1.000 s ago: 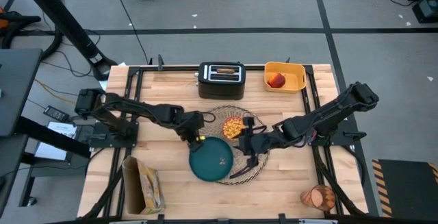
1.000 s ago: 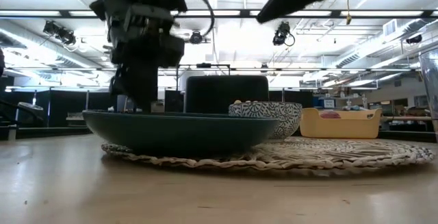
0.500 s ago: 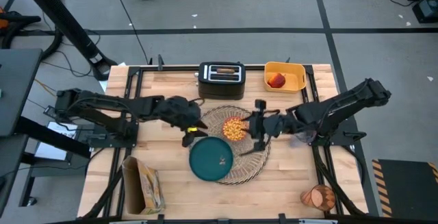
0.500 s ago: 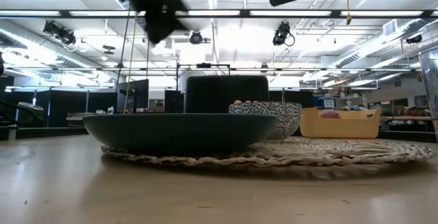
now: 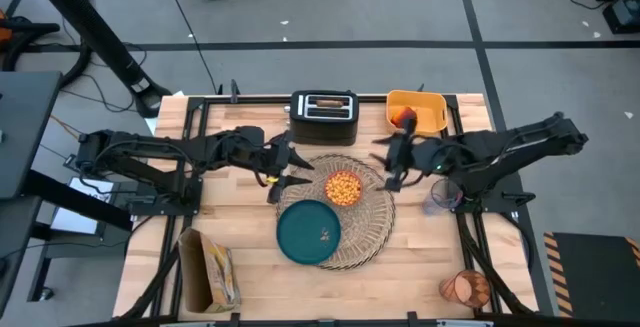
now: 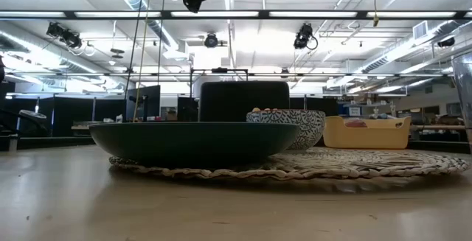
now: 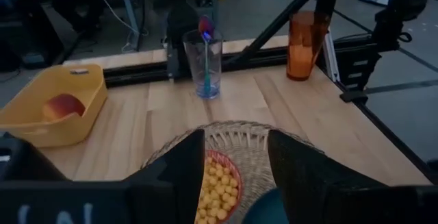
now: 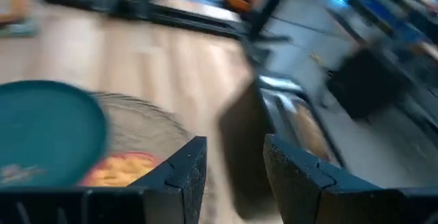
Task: Arrange a breakfast setting
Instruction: Put the blue spoon on the brown table mat to the right side of the red bowl
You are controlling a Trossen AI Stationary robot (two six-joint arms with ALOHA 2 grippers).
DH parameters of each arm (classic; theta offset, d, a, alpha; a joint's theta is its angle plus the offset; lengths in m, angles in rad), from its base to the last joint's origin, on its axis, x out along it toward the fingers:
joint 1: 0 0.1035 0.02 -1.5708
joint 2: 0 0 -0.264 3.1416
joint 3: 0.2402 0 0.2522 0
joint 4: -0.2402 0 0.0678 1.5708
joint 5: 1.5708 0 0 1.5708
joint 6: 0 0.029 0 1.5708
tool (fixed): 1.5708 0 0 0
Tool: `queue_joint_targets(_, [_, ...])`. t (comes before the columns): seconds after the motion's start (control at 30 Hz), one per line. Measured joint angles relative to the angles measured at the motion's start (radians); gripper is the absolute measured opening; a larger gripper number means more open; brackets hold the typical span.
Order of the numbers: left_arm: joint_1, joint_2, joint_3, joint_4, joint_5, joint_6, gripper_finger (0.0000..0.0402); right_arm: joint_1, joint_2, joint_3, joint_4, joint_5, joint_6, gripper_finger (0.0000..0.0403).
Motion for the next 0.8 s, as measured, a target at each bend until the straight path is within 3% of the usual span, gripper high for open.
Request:
queue_joint_targets(0.1, [-0.017,0.016,0.0,0.006,0.0,0.001,0.0169,-0.015,-0.036,0.0,-0.116,0.012,0.125,0.0153])
queue_joint_targets(0.3, [-0.049,0.083,-0.001,0.115,0.004,0.06,0.0169,-0.045,-0.069,0.0,-0.443,-0.101,0.416,0.0153])
queue_joint_targets(0.43, [-0.047,0.104,0.0,0.132,0.002,0.054,0.0169,-0.049,-0.096,0.001,-0.581,-0.226,0.511,0.0153])
queue_joint_targets(0.67, [-0.045,0.132,0.0,0.147,-0.049,0.046,0.0169,-0.081,-0.04,0.161,-1.038,-0.347,0.701,0.0152])
queue_joint_targets(0.8, [-0.045,0.134,-0.001,0.151,-0.072,0.039,0.0169,-0.106,-0.032,0.224,-1.021,-0.5,0.792,0.0153])
